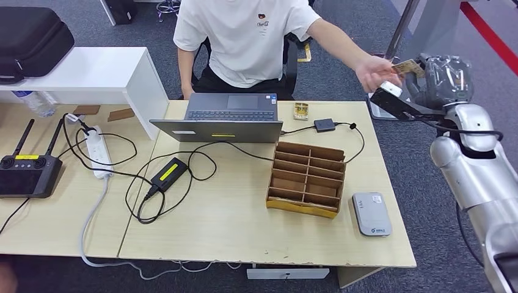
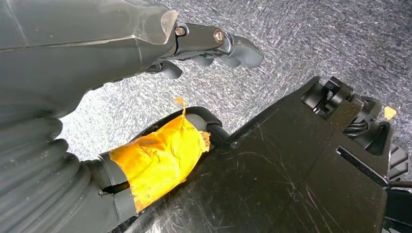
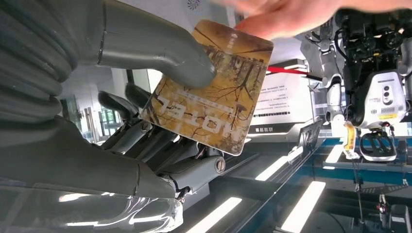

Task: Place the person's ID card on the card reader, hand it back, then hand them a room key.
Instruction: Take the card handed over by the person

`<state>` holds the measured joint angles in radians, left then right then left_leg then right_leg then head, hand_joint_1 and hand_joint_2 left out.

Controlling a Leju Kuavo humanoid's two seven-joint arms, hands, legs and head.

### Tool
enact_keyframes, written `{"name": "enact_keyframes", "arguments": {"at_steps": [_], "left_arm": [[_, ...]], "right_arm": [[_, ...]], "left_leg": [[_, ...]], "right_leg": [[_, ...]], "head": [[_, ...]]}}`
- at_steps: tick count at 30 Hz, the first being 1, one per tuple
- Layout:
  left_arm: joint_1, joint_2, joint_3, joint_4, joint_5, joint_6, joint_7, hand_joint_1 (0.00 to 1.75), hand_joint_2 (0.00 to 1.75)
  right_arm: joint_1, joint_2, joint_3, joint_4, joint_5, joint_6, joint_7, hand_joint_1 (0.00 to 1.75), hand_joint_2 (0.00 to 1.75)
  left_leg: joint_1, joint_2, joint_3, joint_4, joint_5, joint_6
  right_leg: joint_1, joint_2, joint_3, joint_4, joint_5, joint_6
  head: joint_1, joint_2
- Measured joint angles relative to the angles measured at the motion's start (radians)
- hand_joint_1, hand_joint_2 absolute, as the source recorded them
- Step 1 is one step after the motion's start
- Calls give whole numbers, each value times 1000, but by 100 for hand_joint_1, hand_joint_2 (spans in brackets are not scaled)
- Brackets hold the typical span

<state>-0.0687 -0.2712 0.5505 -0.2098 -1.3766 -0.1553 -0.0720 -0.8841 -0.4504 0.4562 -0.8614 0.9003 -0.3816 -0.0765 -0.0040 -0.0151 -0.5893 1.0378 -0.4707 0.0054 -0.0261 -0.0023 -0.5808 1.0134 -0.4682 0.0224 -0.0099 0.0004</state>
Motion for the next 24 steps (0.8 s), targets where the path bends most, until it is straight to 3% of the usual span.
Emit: {"name": "enact_keyframes", "arguments": {"at_steps": [7, 12, 24], "left_arm": [[1, 0, 1, 0, 6, 7, 5, 0, 175], [1, 0, 3, 0, 18, 11, 8, 0, 175], [3, -5, 33, 0, 64, 33, 29, 0, 175]], "right_arm": [[37, -7, 0, -19, 0, -27, -2, 175, 175], [125, -20, -13, -89, -9, -68, -13, 175, 175], [574, -40, -166, -412, 59, -148, -65, 175, 175]], "left_leg": [[0, 0, 0, 0, 0, 0], [0, 0, 0, 0, 0, 0], [0, -1, -2, -1, -1, 1]], "right_leg": [[0, 0, 0, 0, 0, 0], [0, 0, 0, -1, 0, 0], [0, -2, 0, -1, -1, 1]], "head": [[0, 0], [0, 0], [0, 0]]}}
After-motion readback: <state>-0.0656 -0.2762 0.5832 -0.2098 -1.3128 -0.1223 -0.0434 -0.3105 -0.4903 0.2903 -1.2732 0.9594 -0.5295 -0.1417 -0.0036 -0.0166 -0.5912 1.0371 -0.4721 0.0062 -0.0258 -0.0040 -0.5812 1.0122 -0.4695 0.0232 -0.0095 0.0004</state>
